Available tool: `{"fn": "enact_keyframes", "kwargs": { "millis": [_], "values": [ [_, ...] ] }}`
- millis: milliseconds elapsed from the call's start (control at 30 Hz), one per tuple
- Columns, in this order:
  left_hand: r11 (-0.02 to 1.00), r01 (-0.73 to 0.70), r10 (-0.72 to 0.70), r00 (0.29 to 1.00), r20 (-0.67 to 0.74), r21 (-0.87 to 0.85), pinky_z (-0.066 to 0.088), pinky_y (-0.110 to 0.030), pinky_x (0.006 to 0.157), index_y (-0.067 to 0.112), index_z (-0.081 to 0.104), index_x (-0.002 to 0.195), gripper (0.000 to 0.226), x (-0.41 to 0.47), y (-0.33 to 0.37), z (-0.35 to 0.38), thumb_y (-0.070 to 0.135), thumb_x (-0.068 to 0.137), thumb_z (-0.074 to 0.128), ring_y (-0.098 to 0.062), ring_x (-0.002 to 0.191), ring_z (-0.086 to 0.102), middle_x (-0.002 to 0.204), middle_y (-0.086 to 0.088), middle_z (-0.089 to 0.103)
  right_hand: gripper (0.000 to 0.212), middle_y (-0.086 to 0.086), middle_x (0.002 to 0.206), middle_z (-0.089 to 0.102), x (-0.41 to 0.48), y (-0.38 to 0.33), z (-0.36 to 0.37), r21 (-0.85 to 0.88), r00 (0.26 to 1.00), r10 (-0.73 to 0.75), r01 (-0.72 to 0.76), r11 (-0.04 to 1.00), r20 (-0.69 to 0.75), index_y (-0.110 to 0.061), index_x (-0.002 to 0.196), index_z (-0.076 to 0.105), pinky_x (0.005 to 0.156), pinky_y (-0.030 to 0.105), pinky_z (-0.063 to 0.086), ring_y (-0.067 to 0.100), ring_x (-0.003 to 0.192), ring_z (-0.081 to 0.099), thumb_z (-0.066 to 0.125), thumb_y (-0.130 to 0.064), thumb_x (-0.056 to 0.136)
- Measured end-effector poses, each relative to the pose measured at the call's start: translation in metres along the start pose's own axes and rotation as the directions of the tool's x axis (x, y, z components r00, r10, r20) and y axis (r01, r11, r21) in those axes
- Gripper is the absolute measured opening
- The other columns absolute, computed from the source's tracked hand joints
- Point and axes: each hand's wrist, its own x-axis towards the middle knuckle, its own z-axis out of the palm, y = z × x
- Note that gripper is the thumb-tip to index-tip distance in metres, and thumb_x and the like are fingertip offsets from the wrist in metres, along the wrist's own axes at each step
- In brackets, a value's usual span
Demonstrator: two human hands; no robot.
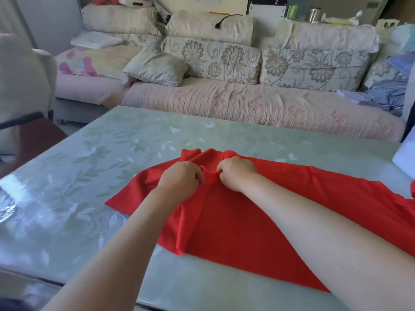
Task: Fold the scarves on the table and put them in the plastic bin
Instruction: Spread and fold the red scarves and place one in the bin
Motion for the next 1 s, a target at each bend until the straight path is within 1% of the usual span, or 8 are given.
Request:
{"fn": "enact_keyframes", "kwargs": {
  "millis": [167, 333, 400, 467, 567, 733, 867, 1000],
  "values": [
    [0.987, 0.037, -0.039, 0.999, -0.009, -0.159, 0.044, -0.023, 0.079, 0.027, 0.072, 0.106, 0.028, 0.003, -0.028, -0.011, 0.03, 0.078, 0.069, -0.016, 0.096, 0.062, 0.1, 0.005, 0.064, 0.033, 0.005, 0.122, 0.067, 0.043, -0.031, -0.02, 0.218, 0.983, 0.084, -0.047, 0.975, -0.162, -0.025, 0.113, 0.069, 0.085, 0.033, 0.046, 0.03, 0.113, 0.06, 0.045, -0.027, 0.09],
    [0.973, 0.123, -0.177, 0.94, -0.291, -0.193, 0.041, -0.028, 0.088, 0.013, 0.07, 0.119, 0.05, 0.0, -0.077, -0.055, -0.006, 0.077, 0.05, -0.032, 0.105, 0.057, 0.111, -0.013, 0.058, 0.034, 0.002, 0.127, 0.068, 0.081, -0.084, -0.043, 0.497, 0.965, 0.003, 0.133, 0.857, -0.262, -0.024, 0.12, 0.071, 0.096, 0.027, 0.046, 0.021, 0.118, 0.061, 0.052, -0.018, 0.092],
    [0.956, 0.233, -0.292, 0.822, -0.488, -0.18, 0.043, -0.037, 0.091, 0.006, 0.067, 0.118, 0.048, -0.003, -0.105, -0.08, -0.009, 0.078, 0.046, -0.038, 0.109, 0.053, 0.12, -0.017, 0.053, 0.069, 0.006, 0.152, 0.047, 0.093, -0.111, -0.058, 0.667, 0.966, -0.167, 0.257, 0.699, -0.198, -0.031, 0.151, 0.039, 0.109, 0.03, 0.042, 0.022, 0.132, 0.052, 0.061, -0.014, 0.088],
    [0.916, 0.398, -0.358, 0.749, -0.558, -0.053, 0.038, -0.044, 0.101, 0.003, 0.052, 0.132, 0.055, -0.008, -0.125, -0.093, -0.004, 0.078, 0.046, -0.041, 0.124, 0.039, 0.144, -0.02, 0.038, 0.103, 0.007, 0.165, 0.017, 0.105, -0.132, -0.07, 0.763, 0.944, -0.298, 0.296, 0.575, -0.141, -0.043, 0.157, 0.005, 0.105, 0.035, 0.048, 0.028, 0.141, 0.041, 0.061, 0.001, 0.082],
    [0.876, 0.473, -0.369, 0.784, -0.5, 0.095, 0.023, -0.049, 0.113, 0.008, 0.03, 0.148, 0.073, -0.015, -0.128, -0.084, 0.004, 0.079, 0.053, -0.04, 0.143, 0.017, 0.16, -0.019, 0.012, 0.094, 0.005, 0.165, 0.018, 0.111, -0.147, -0.076, 0.74, 0.928, -0.345, 0.331, 0.585, -0.143, -0.03, 0.159, 0.014, 0.087, 0.025, 0.051, 0.018, 0.147, 0.03, 0.046, 0.017, 0.084],
    [0.999, 0.05, -0.049, 0.98, -0.195, -0.001, 0.03, -0.04, 0.112, 0.015, 0.047, 0.143, 0.058, -0.011, -0.114, -0.047, 0.006, 0.085, 0.052, -0.031, 0.139, 0.035, 0.152, -0.012, 0.037, 0.062, 0.009, 0.153, 0.045, 0.088, -0.135, -0.033, 0.511, 0.986, -0.141, 0.164, 0.844, -0.085, -0.019, 0.148, 0.045, 0.111, 0.024, 0.033, 0.02, 0.14, 0.043, 0.051, -0.003, 0.088],
    [0.935, 0.355, -0.351, 0.921, 0.17, 0.008, 0.012, -0.053, 0.119, 0.022, 0.016, 0.156, 0.061, -0.015, -0.128, -0.022, 0.047, 0.101, 0.03, -0.02, 0.149, 0.015, 0.162, 0.002, 0.018, 0.069, 0.009, 0.16, 0.03, 0.058, -0.118, 0.015, 0.456, 0.991, -0.13, 0.126, 0.881, -0.022, -0.017, 0.156, 0.028, 0.12, 0.029, 0.023, 0.021, 0.147, 0.03, 0.056, -0.021, 0.093],
    [0.914, 0.39, -0.406, 0.887, 0.22, 0.112, -0.006, -0.059, 0.117, 0.034, 0.011, 0.156, 0.059, -0.015, -0.157, -0.025, 0.055, 0.101, 0.02, -0.014, 0.151, -0.004, 0.164, 0.01, -0.001, 0.081, 0.006, 0.168, 0.002, 0.044, -0.104, 0.043, 0.324, 0.988, -0.136, 0.107, 0.94, 0.07, -0.022, 0.16, -0.001, 0.125, 0.039, 0.009, 0.016, 0.154, 0.004, 0.046, -0.047, 0.099]
  ]
}}
